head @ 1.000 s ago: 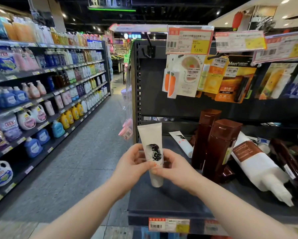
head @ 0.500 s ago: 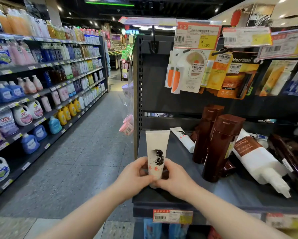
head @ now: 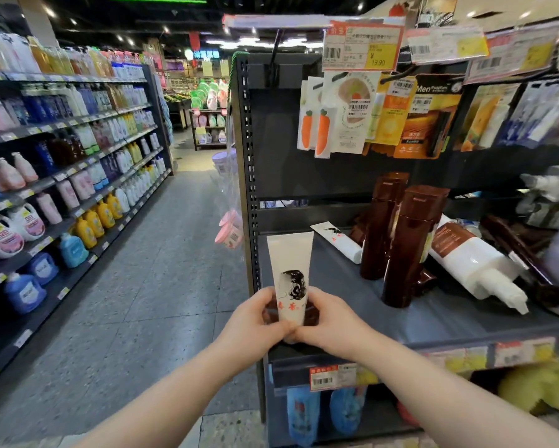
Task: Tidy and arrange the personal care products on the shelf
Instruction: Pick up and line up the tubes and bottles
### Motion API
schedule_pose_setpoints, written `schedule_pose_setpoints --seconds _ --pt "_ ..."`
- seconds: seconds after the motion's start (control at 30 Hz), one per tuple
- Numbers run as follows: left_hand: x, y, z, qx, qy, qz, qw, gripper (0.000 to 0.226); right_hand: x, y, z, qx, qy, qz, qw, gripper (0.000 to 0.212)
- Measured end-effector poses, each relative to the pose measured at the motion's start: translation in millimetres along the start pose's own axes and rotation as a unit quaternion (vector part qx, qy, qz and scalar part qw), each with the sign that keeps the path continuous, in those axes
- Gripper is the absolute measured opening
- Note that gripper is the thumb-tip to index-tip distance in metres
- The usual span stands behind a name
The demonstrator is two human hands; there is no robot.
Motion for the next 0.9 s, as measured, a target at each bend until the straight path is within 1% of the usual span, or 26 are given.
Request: schedule_pose_setpoints --seconds 0.13,0.23,0.3,0.33,0.4,0.43,0.47,0.57,0.63,0.7,0.73,0.9 --pt "-3.2 -0.8 0.2 -0.004 -0.005 0.006 1.0 0.043 -3.5 0.8 4.0 0.012 -0.002 0.026 1.0 0.051" --pt "-3.9 1.5 5.7 0.028 -0.006 0.004 1.0 0.046 -1.8 7.9 7.4 0.017 -0.008 0.048 0.999 0.059" --pt "-0.4 7.0 13.8 0.082 -0.016 -0.008 0.996 0.045 -1.2 16.0 8.5 0.016 -0.003 0.057 0.998 0.059" --pt "3.5 13.2 19.8 0.134 -0.028 -0.018 0.99 0.041 0.0 21.3 9.1 0.018 -0.002 0.061 0.998 0.058" --pt "16.6 25.7 38.0 0.246 -0.086 -0.012 0.965 0.025 2.6 32.5 11.6 0.024 0.001 0.062 0.998 0.054" --pt "24.3 26.5 47.3 0.275 -0.119 0.005 0.954 0.021 3.4 37.8 13.7 0.025 0.006 0.061 0.998 0.049" --pt "31.9 21.9 54.6 0.28 -0.142 0.024 0.949 0.02 4.2 43.0 16.8 0.023 0.013 0.061 0.998 0.045" --pt "58.3 -20.4 61.7 0.216 -0.165 0.042 0.961 0.019 7.3 64.3 31.2 0.026 0.027 0.051 0.998 0.037" --pt "78.7 -58.3 56.5 0.173 -0.172 0.005 0.97 0.015 8.8 85.5 44.5 0.034 0.044 0.047 0.997 0.031" --pt "96.0 -94.0 45.8 0.143 -0.169 -0.034 0.975 0.023 12.4 110.5 58.3 0.037 0.057 0.062 0.996 0.024" --pt "102.4 -109.9 39.4 0.133 -0.157 -0.047 0.977 0.025 15.8 124.2 65.2 0.041 0.06 0.071 0.995 0.021" --pt "118.2 -178.3 9.2 0.095 -0.08 -0.072 0.99 0.014 42.3 188.7 93.7 0.067 0.056 0.107 0.99 0.022"
Point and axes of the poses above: each hand's wrist, its own z-axis away from the middle knuckle, its own y-axis out of the back of the hand, x = y × z, the point moved 7 cm from there along -z, towards the middle knuckle, and after that the axes turned 5 degrees about y, right-handed, at the moved point
